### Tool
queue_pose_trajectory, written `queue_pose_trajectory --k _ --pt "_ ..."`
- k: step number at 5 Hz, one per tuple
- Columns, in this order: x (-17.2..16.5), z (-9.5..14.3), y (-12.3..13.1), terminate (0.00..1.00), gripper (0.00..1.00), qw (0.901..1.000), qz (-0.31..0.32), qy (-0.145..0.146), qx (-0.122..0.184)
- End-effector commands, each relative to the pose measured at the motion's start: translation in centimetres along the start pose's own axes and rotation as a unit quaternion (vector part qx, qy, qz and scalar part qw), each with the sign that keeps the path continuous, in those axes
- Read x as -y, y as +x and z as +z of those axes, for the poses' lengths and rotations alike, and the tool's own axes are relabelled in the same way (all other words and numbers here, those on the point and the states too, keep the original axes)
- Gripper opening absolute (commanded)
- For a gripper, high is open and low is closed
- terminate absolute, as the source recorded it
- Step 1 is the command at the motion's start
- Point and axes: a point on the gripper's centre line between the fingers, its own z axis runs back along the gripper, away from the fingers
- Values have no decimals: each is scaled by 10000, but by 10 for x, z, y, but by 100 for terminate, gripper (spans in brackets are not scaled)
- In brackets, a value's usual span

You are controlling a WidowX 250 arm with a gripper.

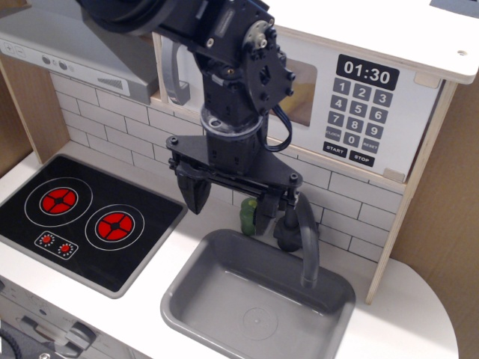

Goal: Open microwave

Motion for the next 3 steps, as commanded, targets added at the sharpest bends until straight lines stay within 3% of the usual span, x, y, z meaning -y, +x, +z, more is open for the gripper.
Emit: queue_pose_trajectory --k 1,2,3 --pt "0 0 0 0 100 10000 0 0 0" --pt "-28 15 28 0 100 9994 -124 -190 272" --pt "-64 25 54 0 100 9982 -198 -195 523"
